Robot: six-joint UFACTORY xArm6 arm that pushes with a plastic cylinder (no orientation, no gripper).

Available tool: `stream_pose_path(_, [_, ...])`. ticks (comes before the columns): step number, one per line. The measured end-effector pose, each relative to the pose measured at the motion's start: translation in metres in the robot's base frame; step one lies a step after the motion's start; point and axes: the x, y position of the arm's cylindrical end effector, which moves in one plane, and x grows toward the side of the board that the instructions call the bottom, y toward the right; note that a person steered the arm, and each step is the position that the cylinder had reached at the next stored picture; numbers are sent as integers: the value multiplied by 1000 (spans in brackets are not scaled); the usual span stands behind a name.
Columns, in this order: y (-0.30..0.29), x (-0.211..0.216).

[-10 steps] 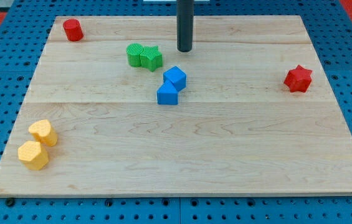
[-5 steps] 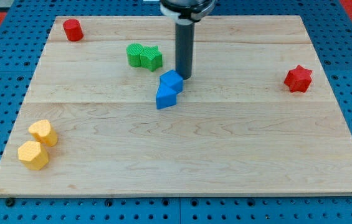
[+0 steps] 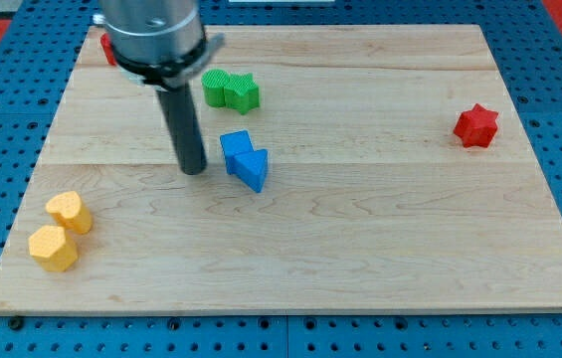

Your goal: Move the blue cube to the top center

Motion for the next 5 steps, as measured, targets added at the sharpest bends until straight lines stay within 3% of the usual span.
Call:
stream_pose_path(2, [82,-44])
stream_pose_path(3, [115,-44])
stream_pose_path(5, [145,-64])
